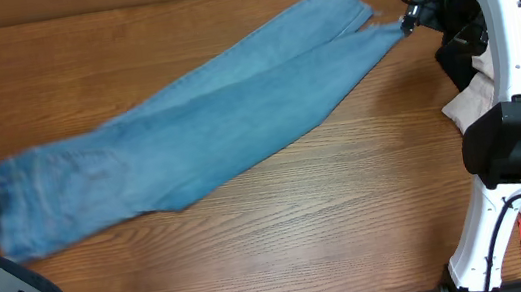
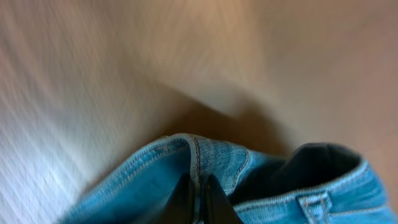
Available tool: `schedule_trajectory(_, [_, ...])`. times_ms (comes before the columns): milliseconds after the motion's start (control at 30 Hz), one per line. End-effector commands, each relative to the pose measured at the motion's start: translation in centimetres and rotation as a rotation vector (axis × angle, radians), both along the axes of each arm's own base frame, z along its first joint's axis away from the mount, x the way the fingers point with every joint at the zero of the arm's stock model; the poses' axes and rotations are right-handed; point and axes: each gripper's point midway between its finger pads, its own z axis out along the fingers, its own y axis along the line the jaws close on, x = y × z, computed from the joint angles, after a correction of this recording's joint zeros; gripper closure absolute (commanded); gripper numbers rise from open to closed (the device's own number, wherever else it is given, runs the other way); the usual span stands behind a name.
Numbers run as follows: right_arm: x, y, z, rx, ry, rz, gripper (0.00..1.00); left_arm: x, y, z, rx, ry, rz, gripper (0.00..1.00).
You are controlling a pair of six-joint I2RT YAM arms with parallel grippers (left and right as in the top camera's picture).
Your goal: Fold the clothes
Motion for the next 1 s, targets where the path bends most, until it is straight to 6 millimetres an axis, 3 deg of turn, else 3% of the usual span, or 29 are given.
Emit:
schedule_trajectory(0, [0.2,0.4,0.7,0.007,-0.024,0.010,0.00,2.4,3.7,7.9,0.147,-0.129,-0.009,0.96])
schedule_trajectory(33, [0.2,0.5,0.8,0.015,-0.026,0.012,0.00,2.7,4.0,9.2,0.165,-0.145,-0.009,0.96])
schedule_trajectory(67, [0.3,0.6,0.8,0.021,-0.027,0.012,0.00,2.8,4.2,10.4,0.177,-0.151,-0.016,0.83])
schedule_trajectory(133, [0.4,0.8,0.8,0.032,-0.034,0.016,0.00,2.8,3.7,11.0,0.167,-0.142,-0.021,0.25])
schedule_trajectory(167, [0.5,1.0,0.8,0.041,-0.040,0.025,0.00,2.6,3.4,10.6,0.151,-0.128,-0.022,0.04])
schedule_trajectory(200, [0.7,1.3,0.9,0.054,-0.048,0.045,0.00,2.2,2.8,10.1,0.125,-0.106,-0.024,0.00])
schedule_trajectory(433, [1.9,4.1,1.0,0.083,-0.107,0.239,0.00,0.4,-1.3,5.7,-0.060,0.066,-0.057,0.00])
schedule_trajectory(567, [3.3,5.5,-0.4,0.073,-0.148,0.327,0.00,0.5,-4.0,3.9,-0.141,0.135,-0.106,0.00])
schedule_trajectory(767, [5.9,9.5,-5.5,0.162,-0.218,0.470,0.00,1.8,-7.6,1.9,-0.200,0.213,-0.203,0.00])
schedule_trajectory(967, [8.6,12.2,-11.0,0.156,-0.272,0.524,0.00,3.3,-10.5,1.5,-0.201,0.244,-0.302,0.00])
